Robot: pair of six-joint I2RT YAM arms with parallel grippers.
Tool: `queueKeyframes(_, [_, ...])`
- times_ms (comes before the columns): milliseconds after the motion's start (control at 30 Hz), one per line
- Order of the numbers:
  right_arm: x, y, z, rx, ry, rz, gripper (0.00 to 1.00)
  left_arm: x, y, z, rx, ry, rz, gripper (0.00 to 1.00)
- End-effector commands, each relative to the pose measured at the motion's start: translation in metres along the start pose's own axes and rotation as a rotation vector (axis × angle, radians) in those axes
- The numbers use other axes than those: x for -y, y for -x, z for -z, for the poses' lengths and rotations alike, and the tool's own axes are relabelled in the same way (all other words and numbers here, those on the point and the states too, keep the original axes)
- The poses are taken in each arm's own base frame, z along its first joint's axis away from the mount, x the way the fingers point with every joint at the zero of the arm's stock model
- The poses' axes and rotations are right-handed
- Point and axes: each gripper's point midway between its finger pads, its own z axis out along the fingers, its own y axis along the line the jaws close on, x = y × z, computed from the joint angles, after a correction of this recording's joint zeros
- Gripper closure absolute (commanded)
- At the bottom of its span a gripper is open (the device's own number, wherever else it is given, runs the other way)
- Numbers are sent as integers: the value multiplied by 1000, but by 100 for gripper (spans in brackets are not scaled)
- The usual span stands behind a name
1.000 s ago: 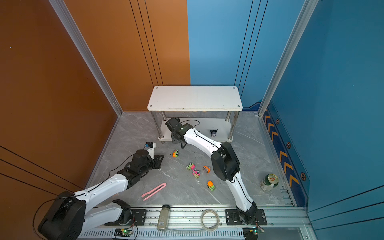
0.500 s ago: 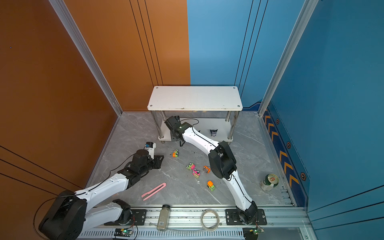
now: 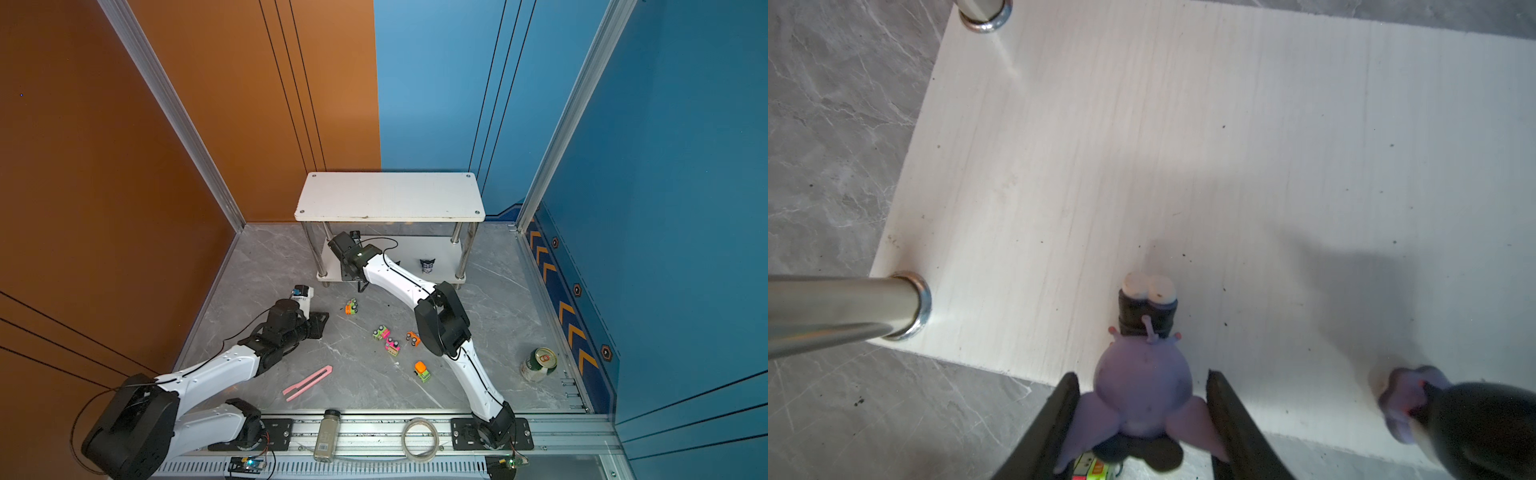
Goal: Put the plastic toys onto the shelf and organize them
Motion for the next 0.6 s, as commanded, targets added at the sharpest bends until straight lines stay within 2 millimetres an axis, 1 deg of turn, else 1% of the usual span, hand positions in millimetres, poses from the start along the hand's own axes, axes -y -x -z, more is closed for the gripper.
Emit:
queueKeyframes(0, [4, 2, -7, 5, -28, -35, 72, -1, -2, -2, -5, -13, 13, 72])
queueKeyframes(200, [3, 3, -10, 4, -26, -46, 62, -1, -2, -3, -7, -15, 14, 68])
queueKeyframes(333, [3, 2, -11, 3, -27, -50, 49, -1, -2, -3, -7, -15, 14, 66])
queueKeyframes(400, [2, 2, -11, 2, -25, -51, 45, -1, -2, -3, -7, -14, 13, 66])
queueKeyframes(567, [2, 2, -11, 2, -24, -52, 40, -1, -3, -3, -12, -16, 18, 66])
